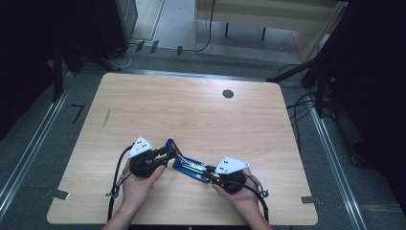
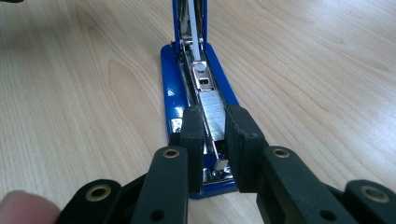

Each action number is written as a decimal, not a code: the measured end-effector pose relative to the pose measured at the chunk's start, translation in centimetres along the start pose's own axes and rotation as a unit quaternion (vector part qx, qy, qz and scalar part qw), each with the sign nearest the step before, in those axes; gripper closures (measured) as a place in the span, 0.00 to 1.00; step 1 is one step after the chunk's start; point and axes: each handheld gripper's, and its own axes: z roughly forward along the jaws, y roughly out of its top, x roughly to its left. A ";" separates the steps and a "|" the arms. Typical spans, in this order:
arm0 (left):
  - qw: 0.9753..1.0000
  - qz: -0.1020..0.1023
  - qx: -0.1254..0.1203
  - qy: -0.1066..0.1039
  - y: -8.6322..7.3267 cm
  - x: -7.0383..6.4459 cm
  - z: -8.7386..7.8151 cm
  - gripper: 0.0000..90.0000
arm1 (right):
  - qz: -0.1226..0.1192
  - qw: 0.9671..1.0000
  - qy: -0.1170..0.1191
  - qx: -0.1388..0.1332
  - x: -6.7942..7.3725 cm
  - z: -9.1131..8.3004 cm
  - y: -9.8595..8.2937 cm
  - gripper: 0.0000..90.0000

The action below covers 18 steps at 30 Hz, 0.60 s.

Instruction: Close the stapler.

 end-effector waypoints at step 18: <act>0.999 0.039 0.018 0.006 -0.6 -2.1 1.4 0.75 | 0.010 1.000 0.001 -0.001 -0.2 -0.2 0.2 0.88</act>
